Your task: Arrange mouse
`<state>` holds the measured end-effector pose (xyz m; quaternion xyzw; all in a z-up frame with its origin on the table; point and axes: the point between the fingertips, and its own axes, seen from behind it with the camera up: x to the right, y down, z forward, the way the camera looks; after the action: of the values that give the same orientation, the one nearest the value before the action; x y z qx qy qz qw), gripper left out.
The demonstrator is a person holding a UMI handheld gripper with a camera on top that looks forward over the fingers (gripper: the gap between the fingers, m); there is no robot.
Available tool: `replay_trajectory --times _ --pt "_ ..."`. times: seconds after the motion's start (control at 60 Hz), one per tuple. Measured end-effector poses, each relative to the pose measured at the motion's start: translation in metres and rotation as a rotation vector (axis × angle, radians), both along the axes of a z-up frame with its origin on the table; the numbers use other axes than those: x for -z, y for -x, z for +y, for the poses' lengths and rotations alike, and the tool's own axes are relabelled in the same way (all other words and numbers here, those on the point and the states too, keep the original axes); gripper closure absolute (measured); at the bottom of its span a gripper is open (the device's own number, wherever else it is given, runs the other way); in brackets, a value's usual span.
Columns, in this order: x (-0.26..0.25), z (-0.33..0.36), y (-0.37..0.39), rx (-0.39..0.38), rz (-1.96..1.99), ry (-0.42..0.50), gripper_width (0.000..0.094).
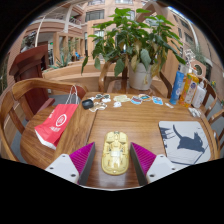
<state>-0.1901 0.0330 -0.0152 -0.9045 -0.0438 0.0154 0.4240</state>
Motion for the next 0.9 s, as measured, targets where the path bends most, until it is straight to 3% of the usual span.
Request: replay_trajectory --times 0.033,0.083,0.283,0.383,0.45,0.55,0.65,0.7,0.8,0.9 --pt "0.0 0.002 0.0 0.008 0.0 0.001 0.0279" --pt "0.0 0.005 -0.003 0.021 -0.006 -0.007 0.0456" --pt "-0.003 0.008 -0.002 0.007 -0.024 -0.019 0.057" --pt "-0.016 0.006 0.0 -0.035 -0.022 -0.039 0.057" --pt "-0.064 0.004 0.003 -0.063 0.017 -0.12 0.057" --pt "-0.182 -0.001 -0.002 -0.103 0.111 -0.314 0.057" --pt "-0.282 -0.007 -0.041 -0.094 0.173 -0.47 0.0571" --pt "-0.305 -0.013 -0.072 -0.078 0.173 -0.513 0.0572" --pt "-0.298 0.004 -0.138 -0.02 0.136 -0.493 0.0573" --pt "-0.233 0.02 -0.201 0.053 0.09 -0.364 0.0574"
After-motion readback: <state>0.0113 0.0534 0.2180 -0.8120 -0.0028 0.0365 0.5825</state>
